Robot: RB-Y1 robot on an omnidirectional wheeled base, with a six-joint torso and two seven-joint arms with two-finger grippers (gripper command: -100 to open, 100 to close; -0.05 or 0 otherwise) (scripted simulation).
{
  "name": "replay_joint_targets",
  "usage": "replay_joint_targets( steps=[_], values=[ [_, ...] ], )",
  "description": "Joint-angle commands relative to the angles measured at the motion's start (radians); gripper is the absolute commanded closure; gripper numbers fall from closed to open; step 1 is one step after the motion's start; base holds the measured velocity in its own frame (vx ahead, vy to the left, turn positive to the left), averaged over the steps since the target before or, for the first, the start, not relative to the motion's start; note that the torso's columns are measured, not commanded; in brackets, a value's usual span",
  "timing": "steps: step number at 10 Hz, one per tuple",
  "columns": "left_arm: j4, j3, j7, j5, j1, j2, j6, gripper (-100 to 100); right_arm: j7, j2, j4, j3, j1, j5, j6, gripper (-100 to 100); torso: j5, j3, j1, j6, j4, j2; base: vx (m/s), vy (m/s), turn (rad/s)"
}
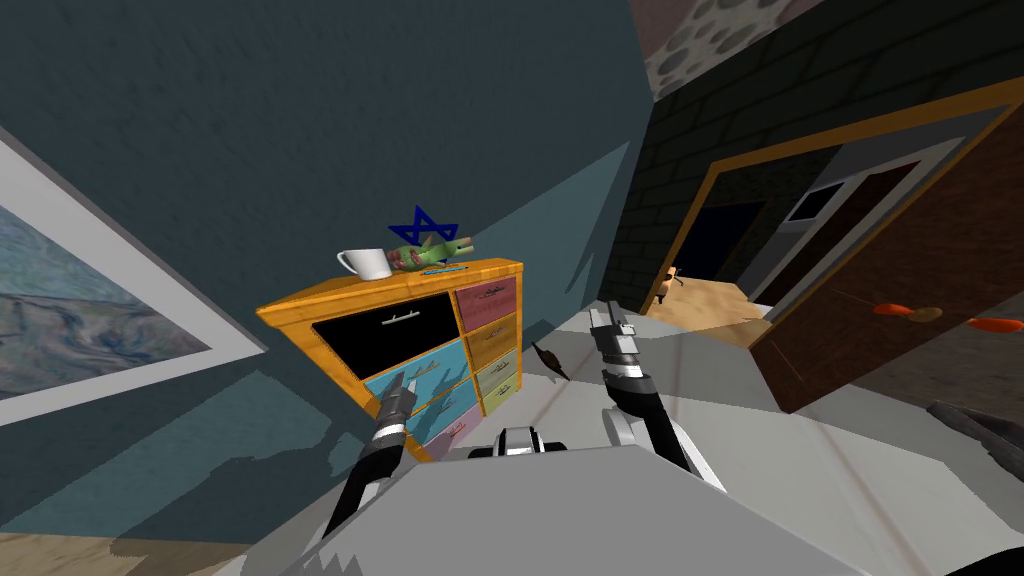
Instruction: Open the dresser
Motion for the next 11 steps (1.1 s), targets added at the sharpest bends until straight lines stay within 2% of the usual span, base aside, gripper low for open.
replay_joint_targets(
  steps=[1, 2, 7, 9, 10, 11],
  values=[
    [-0.037, 0.016, -0.011, -0.003, 0.004, 0.023, 0.007, -100, 0.0, 0.0, 0.0, 0.0, 0.0, 0.0, 0.0, 0, -0.001, 0.001, -0.003, 0.001, 0.0, 0.002, 0.011, -0.044, 0.0],
    [-0.048, 0.019, -0.015, -0.004, 0.009, 0.017, 0.013, -100, 0.0, 0.0, 0.0, 0.0, 0.0, 0.0, 0.0, 0, -0.002, 0.002, -0.005, 0.001, 0.001, 0.003, 0.006, -0.043, 0.029],
    [-0.075, 0.024, -0.02, -0.005, 0.02, -0.113, 0.021, -100, 0.0, 0.0, 0.0, 0.0, 0.0, 0.0, 0.0, 0, -0.001, 0.006, -0.016, 0.003, 0.0, 0.01, 0.006, -0.02, 0.002],
    [-0.079, 0.025, -0.02, -0.005, 0.021, -0.158, 0.022, -100, 0.0, 0.0, 0.0, 0.0, 0.0, 0.0, 0.0, 0, 0.008, 0.004, -0.002, 0.0, -0.006, 0.004, 0.0, 0.0, 0.0],
    [-0.075, 0.024, -0.02, -0.005, 0.02, -0.145, 0.02, -100, 0.0, 0.0, 0.0, 0.0, 0.0, 0.0, 0.0, 0, 0.01, 0.003, 0.0, 0.0, -0.007, 0.002, 0.0, 0.0, 0.0],
    [-0.103, 0.029, -0.021, -0.001, 0.029, -0.146, 0.041, -100, 0.0, 0.0, 0.0, 0.0, 0.0, 0.0, 0.0, 0, 0.01, 0.003, 0.0, 0.0, -0.008, 0.001, 0.058, 0.017, -0.014]
  ],
)
